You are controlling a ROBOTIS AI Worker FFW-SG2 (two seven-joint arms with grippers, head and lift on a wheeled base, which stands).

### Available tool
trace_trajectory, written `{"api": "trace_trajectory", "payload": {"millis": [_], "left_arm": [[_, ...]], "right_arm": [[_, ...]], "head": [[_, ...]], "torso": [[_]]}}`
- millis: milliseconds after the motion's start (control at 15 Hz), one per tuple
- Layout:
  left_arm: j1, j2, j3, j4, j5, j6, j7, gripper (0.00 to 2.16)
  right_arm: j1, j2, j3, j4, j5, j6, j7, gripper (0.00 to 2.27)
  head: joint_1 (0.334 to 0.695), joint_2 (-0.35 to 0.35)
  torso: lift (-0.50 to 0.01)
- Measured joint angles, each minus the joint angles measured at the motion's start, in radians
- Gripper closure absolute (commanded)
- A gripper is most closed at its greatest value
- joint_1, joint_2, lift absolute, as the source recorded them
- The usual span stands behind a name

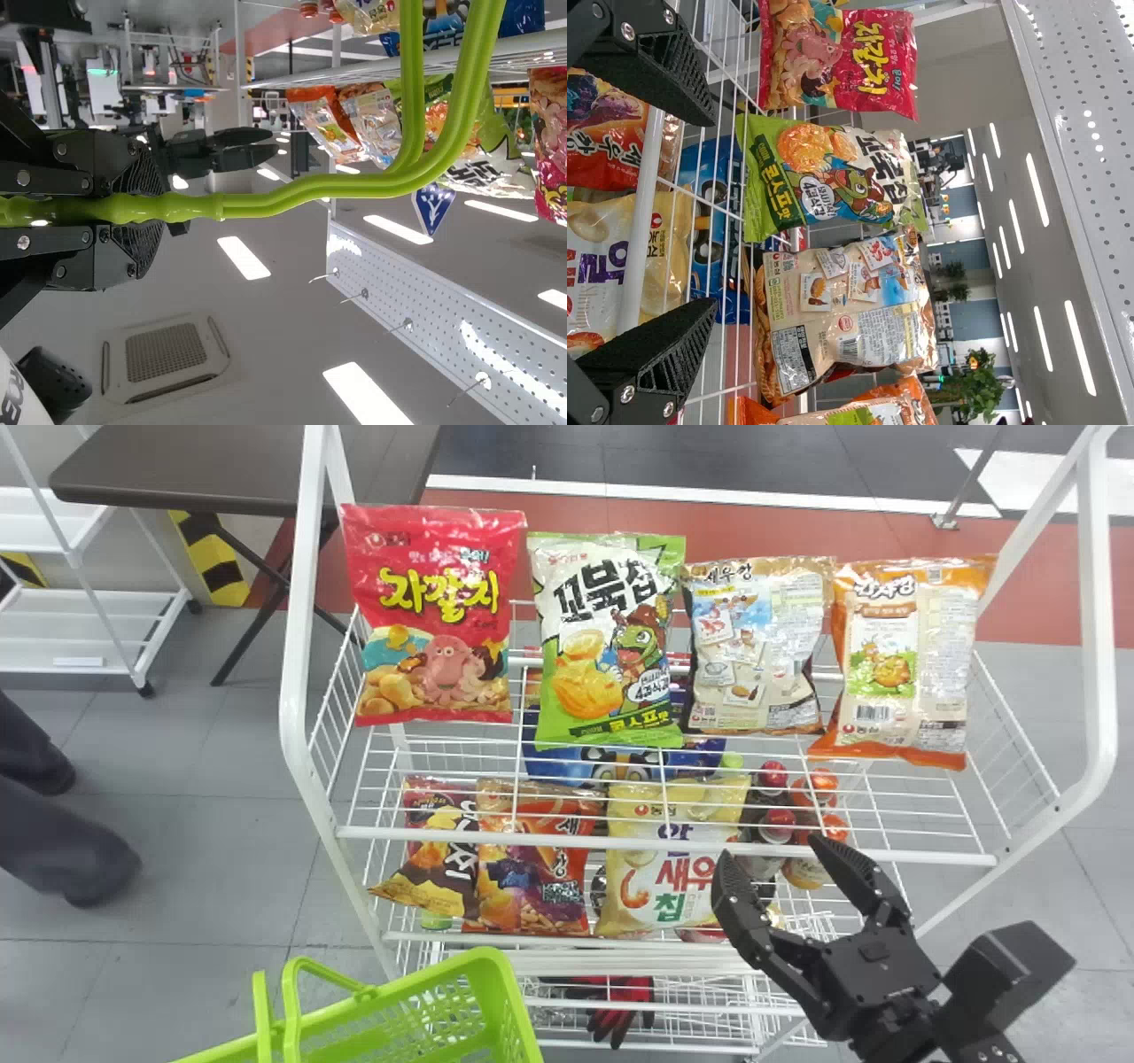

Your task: Hold basket handle with left hand then pick Gkobukchip with right hand and place into basket

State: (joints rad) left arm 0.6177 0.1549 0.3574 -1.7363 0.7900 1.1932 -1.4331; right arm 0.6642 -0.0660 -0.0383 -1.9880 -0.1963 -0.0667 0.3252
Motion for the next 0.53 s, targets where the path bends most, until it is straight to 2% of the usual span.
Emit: {"api": "trace_trajectory", "payload": {"millis": [533], "left_arm": [[-0.011, 0.001, -0.001, 0.01, -0.001, 0.003, 0.002, 2.15]], "right_arm": [[0.0, 0.004, 0.0, 0.0, 0.002, 0.0, 0.0, 0.09]], "head": [[0.695, -0.057]], "torso": [[0.0]]}}
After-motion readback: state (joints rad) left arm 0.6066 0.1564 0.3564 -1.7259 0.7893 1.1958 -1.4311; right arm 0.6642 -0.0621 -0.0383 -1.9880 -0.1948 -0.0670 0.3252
